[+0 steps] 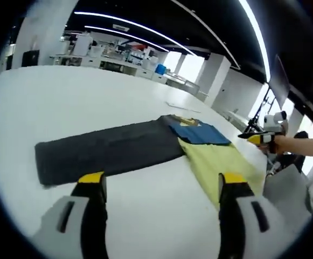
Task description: Fold the garment on the visible template until the final outline fits inside the template.
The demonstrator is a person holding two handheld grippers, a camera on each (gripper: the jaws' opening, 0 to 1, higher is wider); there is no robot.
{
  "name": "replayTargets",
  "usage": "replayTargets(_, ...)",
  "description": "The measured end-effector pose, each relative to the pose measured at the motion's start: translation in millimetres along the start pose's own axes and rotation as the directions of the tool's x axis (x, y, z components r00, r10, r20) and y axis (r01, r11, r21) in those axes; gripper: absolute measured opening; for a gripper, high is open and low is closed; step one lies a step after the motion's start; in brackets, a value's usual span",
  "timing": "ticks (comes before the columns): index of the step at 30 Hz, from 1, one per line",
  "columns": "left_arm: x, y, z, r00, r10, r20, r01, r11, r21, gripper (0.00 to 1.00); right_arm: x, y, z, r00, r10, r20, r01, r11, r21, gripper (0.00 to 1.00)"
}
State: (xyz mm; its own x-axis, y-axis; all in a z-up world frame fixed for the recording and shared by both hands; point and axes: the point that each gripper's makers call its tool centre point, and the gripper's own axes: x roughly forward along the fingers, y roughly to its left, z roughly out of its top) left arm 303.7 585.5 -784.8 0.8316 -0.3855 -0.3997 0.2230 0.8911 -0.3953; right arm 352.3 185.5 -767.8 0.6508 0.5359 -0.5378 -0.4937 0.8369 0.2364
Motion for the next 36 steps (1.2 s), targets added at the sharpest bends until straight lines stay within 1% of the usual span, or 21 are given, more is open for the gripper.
replayTargets(1, -2, 9.7, -0.5, 0.999, 0.035, -0.001, -0.035, 0.999, 0.001, 0.84, -4, 0, -1.8, 1.000, -0.004, 0.009, 0.004, 1.000, 0.007, 0.99)
replayTargets(2, -3, 25.5, 0.7, 0.997, 0.070, 0.012, -0.070, 0.997, 0.027, 0.84, -8, 1, -6.3, 1.000, -0.012, 0.013, 0.011, 0.999, 0.031, 0.99)
replayTargets(3, -4, 33.8, -0.3, 0.996, 0.094, 0.011, -0.094, 0.995, 0.026, 0.84, -11, 0, -8.2, 1.000, -0.017, 0.017, 0.016, 0.999, 0.044, 0.99)
replayTargets(5, -5, 42.7, 1.7, 0.989, 0.148, 0.008, -0.148, 0.989, 0.007, 0.82, -17, 1, -14.0, 1.000, -0.019, 0.020, 0.018, 0.998, 0.059, 0.99)
replayTargets(7, -8, 55.3, 0.5, 0.986, 0.166, 0.008, -0.166, 0.986, 0.015, 0.81, -24, 3, -19.8, 0.999, -0.031, 0.013, 0.030, 0.997, 0.066, 0.99)
replayTargets(8, -9, 55.4, 0.1, 0.986, 0.167, 0.007, -0.167, 0.986, 0.012, 0.81, -27, 3, -22.2, 0.999, -0.039, 0.007, 0.039, 0.997, 0.068, 0.99)
replayTargets(12, -14, 72.6, -2.9, 0.979, 0.202, -0.008, -0.202, 0.979, 0.012, 0.80, -39, -2, -25.3, 0.998, -0.063, 0.019, 0.061, 0.994, 0.095, 0.99)
replayTargets(14, -17, 83.1, -3.2, 0.972, 0.235, -0.008, -0.235, 0.972, 0.022, 0.77, -44, -3, -26.8, 0.997, -0.072, 0.020, 0.070, 0.993, 0.098, 0.99)
replayTargets(15, -19, 90.1, -3.5, 0.963, 0.268, -0.011, -0.268, 0.963, 0.027, 0.75, -46, -7, -28.0, 0.997, -0.080, 0.019, 0.078, 0.992, 0.099, 0.99)
replayTargets(16, -20, 95.5, -2.7, 0.959, 0.282, -0.006, -0.282, 0.959, 0.026, 0.73, -48, -9, -29.3, 0.996, -0.089, 0.021, 0.086, 0.991, 0.100, 0.99)
replayTargets(19, -21, 105.3, -1.2, 0.950, 0.314, 0.000, -0.314, 0.949, -0.010, 0.67, -53, -12, -32.1, 0.994, -0.105, 0.021, 0.101, 0.988, 0.116, 0.96)
replayTargets(20, -21, 111.6, -1.4, 0.945, 0.327, 0.000, -0.327, 0.945, -0.022, 0.66, -54, -12, -32.0, 0.994, -0.108, 0.024, 0.104, 0.987, 0.122, 0.96)
replayTargets(23, -21, 120.3, -1.2, 0.939, 0.345, -0.003, -0.345, 0.938, -0.033, 0.57, -57, -11, -31.7, 0.993, -0.116, 0.035, 0.110, 0.983, 0.144, 0.97)
replayTargets(24, -21, 121.2, -1.1, 0.937, 0.349, -0.002, -0.349, 0.937, -0.035, 0.52, -58, -11, -31.6, 0.992, -0.120, 0.035, 0.114, 0.983, 0.143, 0.96)
replayTargets(26, -22, 127.0, -3.8, 0.926, 0.377, -0.013, -0.378, 0.926, -0.015, 0.43, -61, -10, -30.6, 0.992, -0.123, 0.037, 0.117, 0.983, 0.144, 0.96)
replayTargets(27, -22, 128.4, -3.7, 0.924, 0.383, -0.010, -0.383, 0.923, -0.021, 0.38, -60, -11, -31.2, 0.992, -0.124, 0.037, 0.117, 0.982, 0.149, 0.96)
replayTargets(28, -21, 133.1, -4.9, 0.920, 0.391, -0.009, -0.391, 0.920, -0.036, 0.35, -60, -11, -32.1, 0.991, -0.126, 0.038, 0.119, 0.981, 0.155, 0.96)
replayTargets(30, -21, 135.2, -6.6, 0.917, 0.400, -0.010, -0.399, 0.915, -0.059, 0.28, -62, -10, -33.5, 0.991, -0.129, 0.039, 0.121, 0.979, 0.163, 0.96)
replayTargets(33, -20, 137.5, -9.2, 0.913, 0.408, -0.013, -0.408, 0.912, -0.049, 0.21, -66, -12, -37.6, 0.991, -0.130, 0.030, 0.123, 0.979, 0.165, 0.96)
replayTargets(34, -21, 136.0, -6.5, 0.913, 0.409, -0.007, -0.409, 0.911, -0.047, 0.19, -67, -12, -38.8, 0.991, -0.132, 0.026, 0.126, 0.978, 0.166, 0.95)
replayTargets(36, -23, 139.3, -5.7, 0.903, 0.429, -0.005, -0.429, 0.902, -0.051, 0.13, -69, -12, -40.5, 0.990, -0.136, 0.021, 0.130, 0.977, 0.170, 0.95)
